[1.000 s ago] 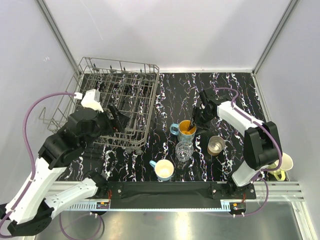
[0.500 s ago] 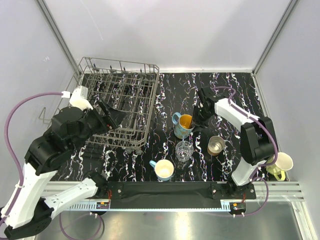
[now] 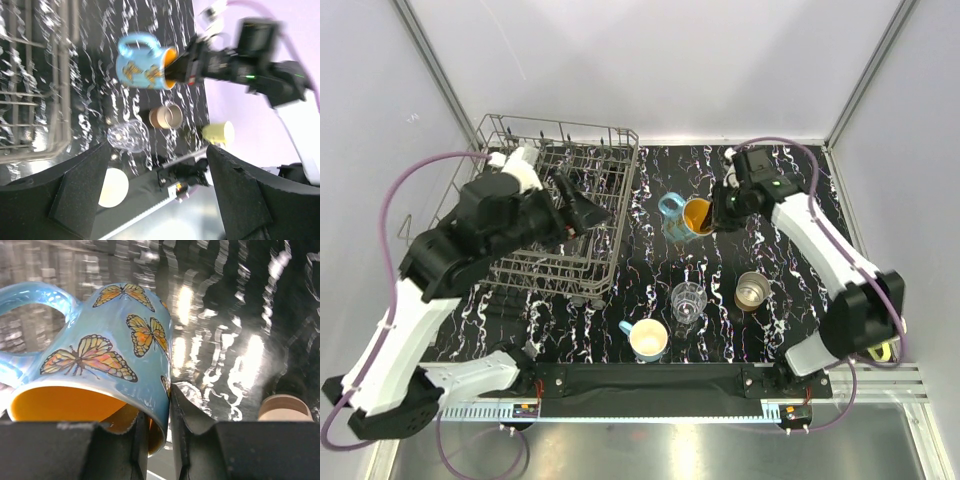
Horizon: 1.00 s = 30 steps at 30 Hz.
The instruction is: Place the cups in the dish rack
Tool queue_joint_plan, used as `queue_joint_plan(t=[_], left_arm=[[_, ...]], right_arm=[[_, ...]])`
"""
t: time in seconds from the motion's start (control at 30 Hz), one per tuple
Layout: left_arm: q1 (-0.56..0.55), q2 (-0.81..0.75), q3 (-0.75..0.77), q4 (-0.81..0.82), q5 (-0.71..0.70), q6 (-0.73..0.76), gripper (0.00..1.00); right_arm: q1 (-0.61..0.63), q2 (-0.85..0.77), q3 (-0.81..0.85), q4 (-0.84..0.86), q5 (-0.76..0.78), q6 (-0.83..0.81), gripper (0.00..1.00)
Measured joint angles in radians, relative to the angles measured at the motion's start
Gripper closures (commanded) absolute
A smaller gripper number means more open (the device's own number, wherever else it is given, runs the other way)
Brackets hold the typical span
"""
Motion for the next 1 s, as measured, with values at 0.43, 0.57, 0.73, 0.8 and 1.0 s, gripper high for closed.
queue_joint_plan(t=[0.43, 0.57, 0.73, 0.8, 1.0], left_arm=[[0.0, 0.122, -0.031, 0.103, 0.296, -0.214, 0.18], [0.0, 0.123, -0.101, 0.174, 0.377, -0.293, 0.19], [-0.005, 0.117, -0.161, 0.225, 0.451, -0.362, 0.19], [-0.021, 0.107, -0.193, 0.257, 0.471, -0.395, 0.19], [-0.117, 0.086, -0.283, 0.378, 0.502, -0.523, 0.19]], right_arm=[[0.002, -0.375, -0.079, 0.041, -0.213, -0.096, 1.0], [0.002, -0.417, -0.094, 0.042, -0.24, -0.146, 1.0], [0.002, -0.512, -0.193, 0.113, -0.256, -0.209, 1.0], [0.002, -0.577, -0.261, 0.154, -0.251, -0.221, 1.0], [0.003, -0.668, -0.325, 0.246, -0.266, -0.221, 1.0]])
